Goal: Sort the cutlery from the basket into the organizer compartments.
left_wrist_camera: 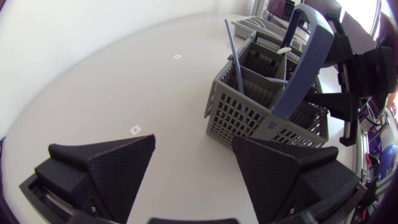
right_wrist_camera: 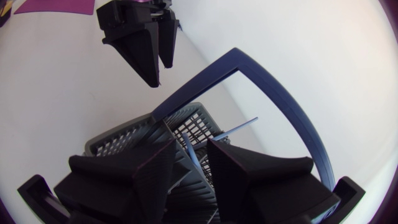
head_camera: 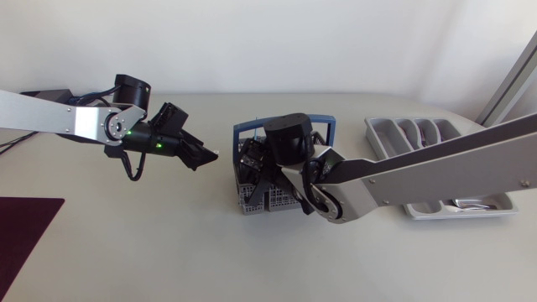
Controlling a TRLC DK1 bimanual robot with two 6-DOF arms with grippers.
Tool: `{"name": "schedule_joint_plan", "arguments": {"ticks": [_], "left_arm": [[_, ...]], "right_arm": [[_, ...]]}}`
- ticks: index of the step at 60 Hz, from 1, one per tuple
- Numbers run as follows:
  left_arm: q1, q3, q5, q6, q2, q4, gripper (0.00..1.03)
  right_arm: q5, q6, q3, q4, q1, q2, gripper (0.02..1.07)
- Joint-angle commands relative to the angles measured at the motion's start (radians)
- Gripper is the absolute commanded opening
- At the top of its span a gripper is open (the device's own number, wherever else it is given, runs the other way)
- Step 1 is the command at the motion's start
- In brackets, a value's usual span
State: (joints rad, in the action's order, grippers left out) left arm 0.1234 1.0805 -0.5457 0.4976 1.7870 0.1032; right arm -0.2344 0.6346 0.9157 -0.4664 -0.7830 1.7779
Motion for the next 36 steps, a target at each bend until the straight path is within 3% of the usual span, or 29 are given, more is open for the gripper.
{"name": "schedule_joint_plan", "arguments": {"ticks": [1, 13, 21, 36], "left_arm": [[0.001, -0.03, -0.011, 0.013, -0.023, -0.005, 0.86], [0.004, -0.031, -0.011, 0.013, -0.023, -0.007, 0.86], [0.005, -0.033, -0.011, 0.012, -0.023, -0.007, 0.86], [0.005, -0.04, -0.011, 0.013, -0.026, -0.007, 0.86]], "right_arm": [[-0.013, 0.02, 0.014, -0.023, -0.009, 0.026, 0.35], [-0.026, 0.031, 0.012, -0.054, -0.016, 0.043, 0.28], [-0.037, 0.05, 0.006, -0.071, -0.024, 0.054, 0.16], [-0.065, 0.08, -0.038, -0.127, -0.045, 0.051, 0.1]]}}
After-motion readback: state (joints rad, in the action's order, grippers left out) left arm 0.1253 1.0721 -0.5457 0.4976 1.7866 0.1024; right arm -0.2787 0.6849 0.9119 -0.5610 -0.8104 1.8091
